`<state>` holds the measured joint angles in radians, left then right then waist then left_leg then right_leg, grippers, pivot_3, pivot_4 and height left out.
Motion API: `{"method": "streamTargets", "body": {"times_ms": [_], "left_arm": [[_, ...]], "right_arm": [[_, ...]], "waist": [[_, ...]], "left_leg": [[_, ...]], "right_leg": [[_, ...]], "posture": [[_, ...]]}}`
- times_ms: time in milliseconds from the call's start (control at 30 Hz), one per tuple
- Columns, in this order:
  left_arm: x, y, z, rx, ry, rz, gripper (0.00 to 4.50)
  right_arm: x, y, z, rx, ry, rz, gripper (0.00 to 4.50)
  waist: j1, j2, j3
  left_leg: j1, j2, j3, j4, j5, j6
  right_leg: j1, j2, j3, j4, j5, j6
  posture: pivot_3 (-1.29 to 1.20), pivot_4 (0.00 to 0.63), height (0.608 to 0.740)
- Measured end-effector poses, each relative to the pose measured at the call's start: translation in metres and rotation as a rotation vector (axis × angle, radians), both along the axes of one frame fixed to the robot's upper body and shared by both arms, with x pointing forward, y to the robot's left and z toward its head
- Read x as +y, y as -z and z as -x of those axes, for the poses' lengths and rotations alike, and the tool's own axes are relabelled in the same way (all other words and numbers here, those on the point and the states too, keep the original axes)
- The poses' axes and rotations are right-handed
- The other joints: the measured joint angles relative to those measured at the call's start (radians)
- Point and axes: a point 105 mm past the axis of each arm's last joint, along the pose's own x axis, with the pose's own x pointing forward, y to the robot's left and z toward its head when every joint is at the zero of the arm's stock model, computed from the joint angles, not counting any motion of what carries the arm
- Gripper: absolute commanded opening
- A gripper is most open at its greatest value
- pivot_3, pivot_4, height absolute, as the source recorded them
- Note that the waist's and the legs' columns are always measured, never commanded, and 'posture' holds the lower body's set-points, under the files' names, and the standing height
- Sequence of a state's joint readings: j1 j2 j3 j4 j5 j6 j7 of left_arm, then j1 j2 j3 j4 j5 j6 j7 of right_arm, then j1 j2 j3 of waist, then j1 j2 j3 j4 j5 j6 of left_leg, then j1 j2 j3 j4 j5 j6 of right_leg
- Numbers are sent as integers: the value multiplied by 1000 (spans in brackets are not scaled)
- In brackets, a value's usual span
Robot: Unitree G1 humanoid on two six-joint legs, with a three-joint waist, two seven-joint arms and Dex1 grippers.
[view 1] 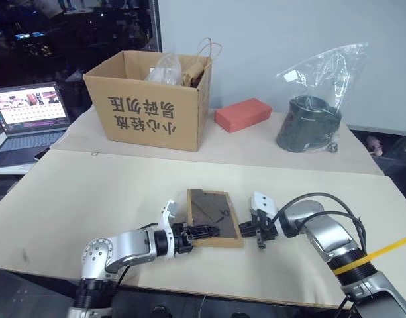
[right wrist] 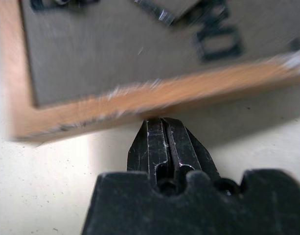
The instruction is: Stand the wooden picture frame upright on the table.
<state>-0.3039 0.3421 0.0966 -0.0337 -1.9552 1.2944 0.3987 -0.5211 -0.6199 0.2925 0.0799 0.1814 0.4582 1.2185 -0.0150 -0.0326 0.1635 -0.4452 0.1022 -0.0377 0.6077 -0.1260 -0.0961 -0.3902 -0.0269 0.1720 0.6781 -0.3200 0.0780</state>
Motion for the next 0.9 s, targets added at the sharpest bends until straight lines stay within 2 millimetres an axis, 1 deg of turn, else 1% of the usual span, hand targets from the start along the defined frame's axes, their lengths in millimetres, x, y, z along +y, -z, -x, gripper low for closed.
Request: {"method": "streamTargets", "body": {"times_ms": [100,167,267,333,400,433,467,500,567,600,633,667,700,733,800,833,900], "left_arm": [[6,-7,-2,-24,12,39,1201],[10,-16,-8,-45,10,85,1201],[19,-33,-15,-106,9,123,1200],[31,-41,-17,-142,3,91,1200],[39,-43,-18,-157,-4,60,1200],[43,-44,-19,-163,-9,34,1200],[44,-44,-19,-166,-6,16,1200],[44,-43,-21,-181,-2,-28,1200],[41,-40,-24,-204,4,-84,1200],[39,-39,-26,-212,8,-102,1200],[38,-38,-28,-218,4,-109,1200],[36,-38,-29,-225,3,-115,1200],[35,-39,-30,-230,6,-112,1200],[33,-43,-30,-241,15,-93,1200],[27,-54,-29,-272,43,-39,1200],[26,-60,-29,-291,57,-21,1200],[29,-58,-31,-301,53,-58,1200]], "right_arm": [[-1,-1,-2,-3,7,1,0],[-2,-3,-4,-7,14,1,0],[-10,-15,-10,-24,49,-14,0],[-22,-36,-19,-61,99,-38,0],[-35,-58,-27,-108,153,-63,0],[-37,-81,-33,-121,194,-136,0],[-36,-93,-36,-128,202,-183,291],[-31,-113,-39,-122,214,-268,582],[-25,-134,-40,-120,205,-343,1050],[-20,-143,-37,-116,184,-360,1249],[-14,-148,-32,-115,155,-359,1653],[-3,-148,-26,-97,110,-360,2005],[5,-144,-24,-75,90,-358,2453],[14,-137,-23,-41,73,-355,2674],[29,-123,-21,9,50,-339,3330],[36,-117,-21,29,41,-330,3736],[43,-111,-23,43,38,-320,4379]], "waist": [[0,0,0],[1,0,1],[1,0,2],[0,0,3],[-1,1,3],[-1,0,3],[-2,1,3],[-1,1,4],[0,1,4],[2,1,4],[3,1,4],[4,1,4],[3,1,4],[3,1,4],[2,1,5],[2,1,5],[2,1,5]], "left_leg": [[0,0,0,0,0,0],[-1,0,0,0,0,0],[-5,0,0,0,0,0],[-8,0,0,0,0,0],[-11,0,0,-1,0,0],[-11,0,0,-2,0,0],[-12,0,0,-2,0,0],[-12,0,0,-2,0,0],[-13,0,0,-2,1,0],[-13,0,0,-2,1,0],[-13,0,0,-2,0,0],[-14,0,-1,-3,0,0],[-14,0,-1,-3,0,0],[-15,0,-1,-3,0,0],[-15,0,-1,-2,1,-1],[-15,0,-1,-2,1,-1],[-15,0,-1,-2,1,-1]], "right_leg": [[-1,0,0,0,0,0],[-2,0,0,0,0,0],[-4,0,0,0,0,0],[-8,0,0,0,0,-1],[-11,0,0,0,2,-3],[-12,0,0,0,3,-5],[-13,0,0,0,3,-5],[-13,0,0,1,3,-5],[-14,0,0,1,3,-6],[-14,0,0,0,3,-6],[-13,0,-1,0,3,-6],[-14,0,-2,0,3,-6],[-14,0,-2,0,3,-6],[-14,0,-2,0,3,-6],[-15,0,-2,1,3,-6],[-15,0,-2,1,3,-6],[-15,0,-2,1,3,-6]], "posture": [[0,150,688],[0,150,688],[0,150,688],[0,150,688],[0,150,688],[0,150,688],[0,150,688],[0,150,688],[0,150,688],[0,150,688],[0,150,688],[0,150,688],[0,150,688],[0,150,688],[0,150,688],[0,150,688],[0,150,688]]}}
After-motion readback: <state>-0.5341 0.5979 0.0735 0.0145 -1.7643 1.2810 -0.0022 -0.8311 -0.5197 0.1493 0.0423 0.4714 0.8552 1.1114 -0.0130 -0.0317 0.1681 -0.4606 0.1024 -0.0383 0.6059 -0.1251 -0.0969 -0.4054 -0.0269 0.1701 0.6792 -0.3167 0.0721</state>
